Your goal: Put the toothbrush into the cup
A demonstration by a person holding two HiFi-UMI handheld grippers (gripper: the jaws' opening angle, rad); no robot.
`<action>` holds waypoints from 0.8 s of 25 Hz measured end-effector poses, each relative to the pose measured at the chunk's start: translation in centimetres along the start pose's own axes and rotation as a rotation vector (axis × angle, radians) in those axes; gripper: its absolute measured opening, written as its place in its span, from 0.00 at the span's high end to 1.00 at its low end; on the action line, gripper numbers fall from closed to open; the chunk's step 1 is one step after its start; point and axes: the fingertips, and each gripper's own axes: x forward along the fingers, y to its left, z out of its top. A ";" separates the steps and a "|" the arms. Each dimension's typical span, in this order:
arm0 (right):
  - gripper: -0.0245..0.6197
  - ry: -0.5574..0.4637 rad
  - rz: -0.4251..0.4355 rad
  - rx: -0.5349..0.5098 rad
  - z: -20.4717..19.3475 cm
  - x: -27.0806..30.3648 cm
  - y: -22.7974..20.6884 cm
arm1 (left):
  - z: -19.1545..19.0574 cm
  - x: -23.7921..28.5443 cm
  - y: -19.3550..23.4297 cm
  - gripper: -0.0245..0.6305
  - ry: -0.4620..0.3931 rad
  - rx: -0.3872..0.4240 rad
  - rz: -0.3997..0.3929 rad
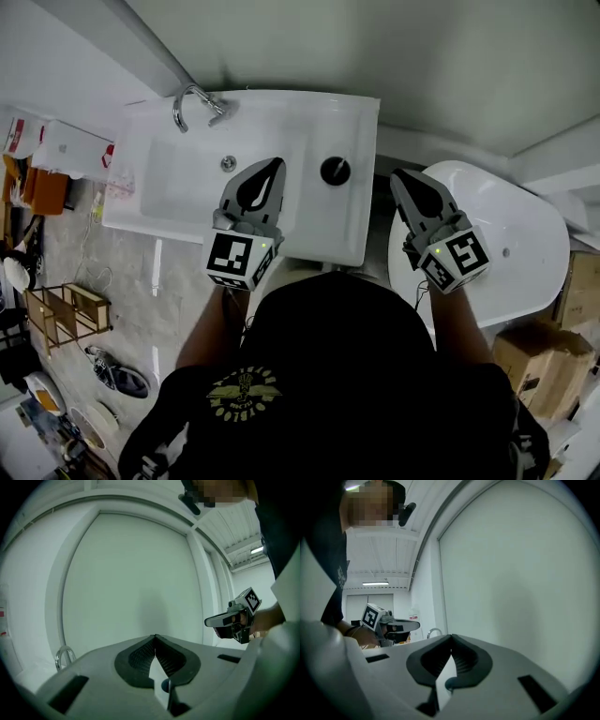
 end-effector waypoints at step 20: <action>0.94 0.008 0.054 0.064 -1.5 -2.7 -1.1 | -0.9 -1.8 -4.2 0.95 0.040 -0.001 0.080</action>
